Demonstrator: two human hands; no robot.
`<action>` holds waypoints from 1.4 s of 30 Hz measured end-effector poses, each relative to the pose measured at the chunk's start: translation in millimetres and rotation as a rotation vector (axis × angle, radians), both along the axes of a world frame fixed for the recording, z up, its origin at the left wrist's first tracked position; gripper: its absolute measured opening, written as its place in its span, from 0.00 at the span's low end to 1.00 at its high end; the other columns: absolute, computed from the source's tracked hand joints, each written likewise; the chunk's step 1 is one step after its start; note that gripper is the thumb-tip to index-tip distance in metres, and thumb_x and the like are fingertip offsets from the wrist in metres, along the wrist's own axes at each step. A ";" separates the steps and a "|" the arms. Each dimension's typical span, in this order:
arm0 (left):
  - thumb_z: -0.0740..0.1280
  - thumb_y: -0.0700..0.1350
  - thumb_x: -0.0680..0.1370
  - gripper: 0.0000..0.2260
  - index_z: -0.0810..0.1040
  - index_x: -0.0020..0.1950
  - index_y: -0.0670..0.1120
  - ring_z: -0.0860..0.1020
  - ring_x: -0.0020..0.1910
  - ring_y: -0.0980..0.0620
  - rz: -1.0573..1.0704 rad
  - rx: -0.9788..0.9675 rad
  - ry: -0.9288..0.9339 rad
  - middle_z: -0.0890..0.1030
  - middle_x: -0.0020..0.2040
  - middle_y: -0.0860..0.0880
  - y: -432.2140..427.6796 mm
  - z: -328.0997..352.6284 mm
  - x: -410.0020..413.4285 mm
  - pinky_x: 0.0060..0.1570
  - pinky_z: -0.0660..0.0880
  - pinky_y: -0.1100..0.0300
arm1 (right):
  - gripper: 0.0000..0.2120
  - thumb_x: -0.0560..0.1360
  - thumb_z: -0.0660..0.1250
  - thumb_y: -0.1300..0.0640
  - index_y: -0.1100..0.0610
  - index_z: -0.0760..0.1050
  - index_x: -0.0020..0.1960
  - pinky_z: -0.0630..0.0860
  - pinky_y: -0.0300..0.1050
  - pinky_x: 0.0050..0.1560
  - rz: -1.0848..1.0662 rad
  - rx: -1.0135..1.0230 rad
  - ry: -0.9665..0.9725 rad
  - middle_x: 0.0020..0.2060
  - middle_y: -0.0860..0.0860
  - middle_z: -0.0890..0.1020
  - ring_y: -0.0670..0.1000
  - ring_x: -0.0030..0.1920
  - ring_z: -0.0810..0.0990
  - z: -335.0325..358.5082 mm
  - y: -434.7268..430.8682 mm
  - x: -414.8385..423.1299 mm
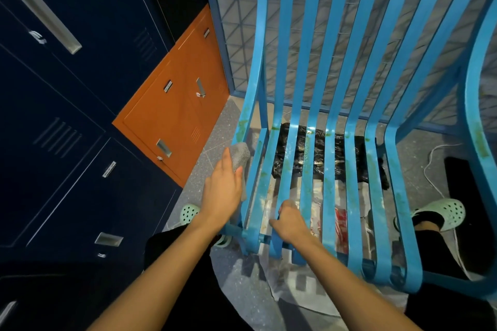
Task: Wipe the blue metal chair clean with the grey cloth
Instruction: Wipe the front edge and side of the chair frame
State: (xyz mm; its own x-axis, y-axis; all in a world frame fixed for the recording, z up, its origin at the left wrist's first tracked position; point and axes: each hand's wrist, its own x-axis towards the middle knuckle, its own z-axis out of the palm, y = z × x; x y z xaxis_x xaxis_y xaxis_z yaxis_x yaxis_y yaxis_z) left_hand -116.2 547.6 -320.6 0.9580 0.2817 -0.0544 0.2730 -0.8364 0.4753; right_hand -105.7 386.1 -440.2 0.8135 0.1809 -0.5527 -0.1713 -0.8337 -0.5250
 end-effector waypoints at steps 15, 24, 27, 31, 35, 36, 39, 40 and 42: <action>0.58 0.40 0.83 0.32 0.43 0.81 0.43 0.75 0.64 0.38 -0.203 0.210 0.046 0.43 0.81 0.42 7.3 -0.2 103.4 0.53 0.80 0.47 | 0.13 0.79 0.64 0.54 0.59 0.64 0.57 0.72 0.48 0.44 0.035 0.039 0.105 0.53 0.58 0.75 0.55 0.46 0.75 12.2 -7.3 19.1; 0.55 0.42 0.84 0.29 0.43 0.82 0.45 0.64 0.75 0.43 -0.222 0.148 0.000 0.38 0.81 0.47 5.2 9.3 43.5 0.61 0.76 0.50 | 0.15 0.78 0.63 0.56 0.58 0.68 0.63 0.72 0.46 0.50 0.173 0.152 -0.368 0.58 0.53 0.69 0.53 0.51 0.73 83.4 8.3 56.5; 0.53 0.48 0.85 0.27 0.44 0.82 0.49 0.71 0.67 0.54 -0.189 0.023 0.000 0.39 0.82 0.51 5.9 10.0 15.6 0.59 0.75 0.55 | 0.12 0.78 0.63 0.59 0.56 0.70 0.61 0.72 0.44 0.54 0.167 0.326 -0.581 0.57 0.49 0.69 0.49 0.56 0.72 119.3 23.7 61.2; 0.53 0.49 0.86 0.19 0.62 0.78 0.53 0.61 0.76 0.55 0.113 -0.670 -0.023 0.61 0.79 0.53 13.5 17.8 -2.2 0.75 0.58 0.55 | 0.16 0.80 0.58 0.55 0.56 0.69 0.68 0.68 0.44 0.68 0.381 0.430 -0.733 0.65 0.48 0.69 0.47 0.66 0.69 139.6 45.8 31.8; 0.56 0.44 0.85 0.14 0.76 0.67 0.51 0.74 0.68 0.52 0.370 -1.086 -0.155 0.76 0.69 0.48 26.0 13.1 -12.5 0.72 0.67 0.54 | 0.25 0.83 0.53 0.46 0.53 0.59 0.77 0.51 0.48 0.77 0.654 0.319 -0.751 0.77 0.50 0.59 0.50 0.78 0.54 113.4 50.6 8.1; 0.57 0.43 0.84 0.14 0.78 0.65 0.50 0.76 0.65 0.54 0.401 -1.055 -0.172 0.79 0.66 0.48 26.5 11.1 -17.5 0.67 0.71 0.58 | 0.25 0.83 0.53 0.44 0.53 0.59 0.78 0.48 0.49 0.78 0.670 0.296 -0.765 0.78 0.50 0.57 0.50 0.79 0.52 106.4 50.8 13.0; 0.58 0.43 0.84 0.13 0.79 0.64 0.49 0.79 0.56 0.60 0.458 -0.921 -0.178 0.82 0.58 0.53 20.6 4.1 -33.3 0.51 0.75 0.67 | 0.24 0.84 0.50 0.44 0.52 0.62 0.77 0.50 0.53 0.78 0.626 0.263 -0.769 0.78 0.49 0.58 0.49 0.79 0.52 97.9 55.8 43.1; 0.58 0.45 0.84 0.12 0.80 0.62 0.52 0.79 0.56 0.59 0.463 -0.895 -0.162 0.82 0.57 0.54 17.9 1.4 -37.3 0.51 0.75 0.64 | 0.23 0.84 0.50 0.45 0.51 0.63 0.76 0.51 0.53 0.78 0.581 0.253 -0.758 0.78 0.48 0.59 0.49 0.78 0.53 97.9 58.7 56.7; 0.57 0.48 0.85 0.12 0.80 0.59 0.55 0.79 0.55 0.58 0.464 -0.886 -0.113 0.82 0.55 0.57 11.6 -3.5 -40.1 0.51 0.74 0.60 | 0.22 0.84 0.52 0.48 0.52 0.64 0.76 0.53 0.54 0.78 0.487 0.241 -0.744 0.77 0.48 0.59 0.49 0.78 0.54 99.5 64.0 85.5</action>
State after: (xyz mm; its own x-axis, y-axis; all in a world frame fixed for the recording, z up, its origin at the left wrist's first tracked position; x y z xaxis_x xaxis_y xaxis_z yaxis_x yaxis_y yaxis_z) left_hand -156.3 559.2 -324.1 0.7764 0.5302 -0.3407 0.3966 0.0090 0.9179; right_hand -20.2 450.1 -340.7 0.7478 0.6393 0.1792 0.6214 -0.5789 -0.5280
